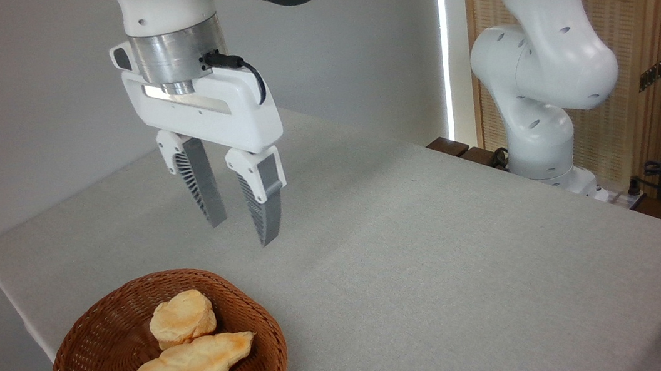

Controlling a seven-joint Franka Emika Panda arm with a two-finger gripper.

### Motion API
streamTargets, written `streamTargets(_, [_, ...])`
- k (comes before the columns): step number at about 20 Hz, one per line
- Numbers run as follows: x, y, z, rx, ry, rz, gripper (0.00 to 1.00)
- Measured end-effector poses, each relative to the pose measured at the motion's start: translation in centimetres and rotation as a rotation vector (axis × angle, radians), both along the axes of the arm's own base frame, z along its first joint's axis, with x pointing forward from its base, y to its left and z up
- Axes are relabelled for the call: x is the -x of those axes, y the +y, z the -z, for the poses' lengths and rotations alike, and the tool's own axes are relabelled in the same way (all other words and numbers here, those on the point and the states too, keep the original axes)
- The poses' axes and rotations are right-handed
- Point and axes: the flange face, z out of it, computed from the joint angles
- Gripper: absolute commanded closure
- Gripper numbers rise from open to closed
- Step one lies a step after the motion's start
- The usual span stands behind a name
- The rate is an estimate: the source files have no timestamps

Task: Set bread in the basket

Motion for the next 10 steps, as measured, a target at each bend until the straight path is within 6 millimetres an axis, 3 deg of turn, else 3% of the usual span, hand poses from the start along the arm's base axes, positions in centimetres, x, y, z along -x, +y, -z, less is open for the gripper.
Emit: streamTargets(10, [0.69, 0.18, 0.19, -0.005, 0.053, 0.1, 0.0])
